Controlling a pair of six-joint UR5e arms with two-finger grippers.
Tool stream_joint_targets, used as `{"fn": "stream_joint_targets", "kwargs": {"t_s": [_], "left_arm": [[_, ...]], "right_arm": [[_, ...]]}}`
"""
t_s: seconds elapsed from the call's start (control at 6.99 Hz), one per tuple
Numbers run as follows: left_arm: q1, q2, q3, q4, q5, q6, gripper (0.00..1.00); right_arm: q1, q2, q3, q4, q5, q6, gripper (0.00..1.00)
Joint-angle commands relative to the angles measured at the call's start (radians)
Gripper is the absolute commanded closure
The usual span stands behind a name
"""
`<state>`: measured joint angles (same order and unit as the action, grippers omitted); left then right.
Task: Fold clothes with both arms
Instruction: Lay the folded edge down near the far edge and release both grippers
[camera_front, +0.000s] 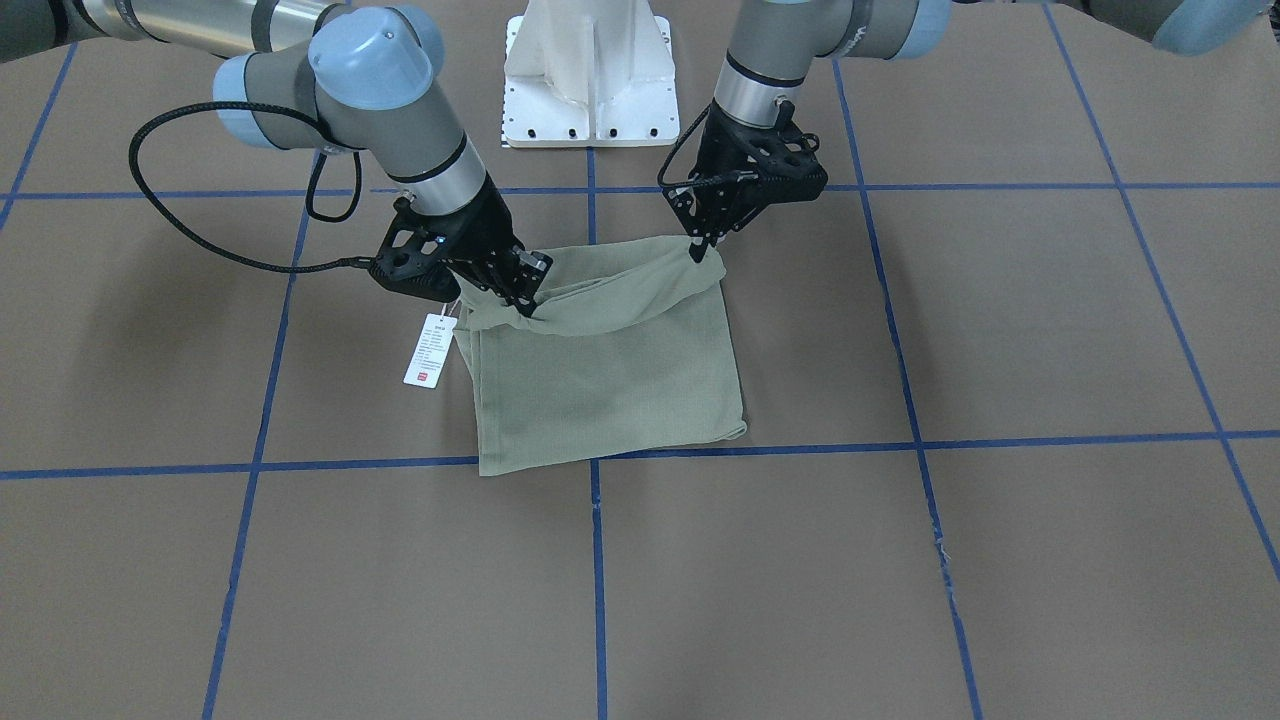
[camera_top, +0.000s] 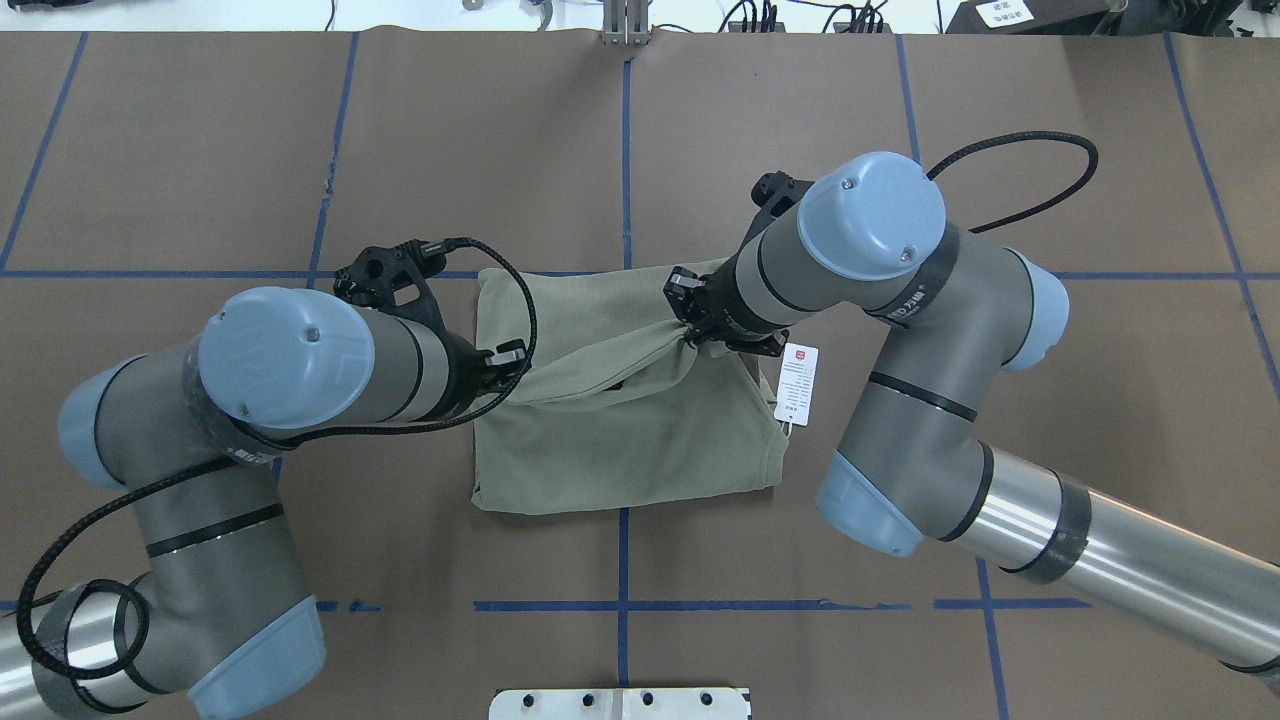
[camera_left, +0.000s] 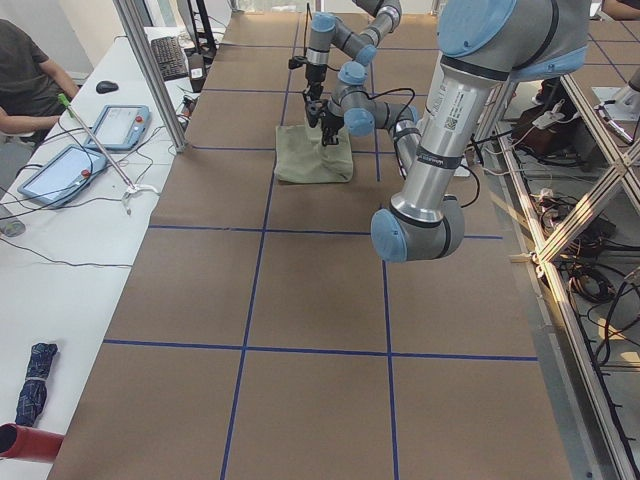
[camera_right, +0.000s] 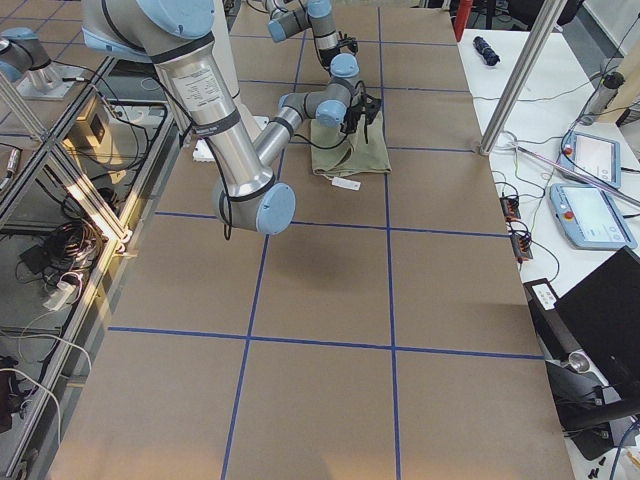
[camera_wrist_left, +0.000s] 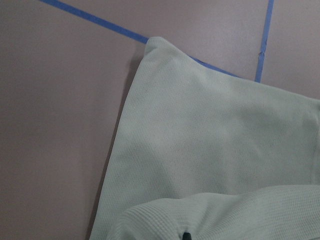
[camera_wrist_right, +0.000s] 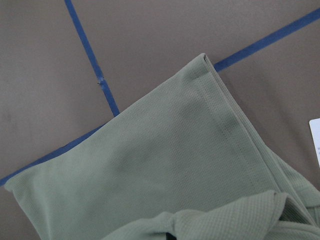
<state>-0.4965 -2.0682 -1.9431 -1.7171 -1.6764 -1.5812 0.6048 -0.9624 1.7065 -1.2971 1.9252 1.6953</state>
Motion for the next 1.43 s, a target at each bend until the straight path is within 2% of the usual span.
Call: {"fn": "stream_joint_targets", "kwargs": {"t_s": [0.0, 0.14, 0.29, 0.43, 0.57, 0.86, 1.0, 1.29], "left_arm": [[-0.051, -0.045, 0.083, -0.027, 0.0, 0.02, 1.0], [-0.068, -0.067, 0.132, -0.042, 0.0, 0.02, 1.0], [-0.091, -0.088, 0.191, -0.07, 0.0, 0.018, 1.0], [-0.127, -0.095, 0.243, -0.135, 0.001, 0.02, 0.37], [-0.157, -0.111, 0.284, -0.168, 0.001, 0.023, 0.0], [-0.204, -0.118, 0.302, -0.165, -0.025, 0.078, 0.0], [-0.206, -0.118, 0.3, -0.164, -0.04, 0.086, 0.0], [-0.238, -0.101, 0.273, -0.148, -0.135, 0.171, 0.0]], "right_arm": [[0.018, 0.022, -0.044, 0.019, 0.0, 0.001, 1.0], [0.03, 0.027, -0.057, 0.018, 0.001, 0.001, 1.0], [0.044, 0.06, -0.118, 0.019, 0.001, 0.003, 1.0], [0.062, 0.092, -0.186, 0.019, 0.001, 0.001, 0.49], [0.085, 0.128, -0.233, 0.019, 0.001, 0.0, 0.0], [0.114, 0.151, -0.249, 0.019, 0.026, 0.001, 0.0], [0.125, 0.154, -0.243, 0.019, 0.079, 0.001, 0.0], [0.119, 0.159, -0.206, 0.007, 0.132, -0.029, 0.0]]}}
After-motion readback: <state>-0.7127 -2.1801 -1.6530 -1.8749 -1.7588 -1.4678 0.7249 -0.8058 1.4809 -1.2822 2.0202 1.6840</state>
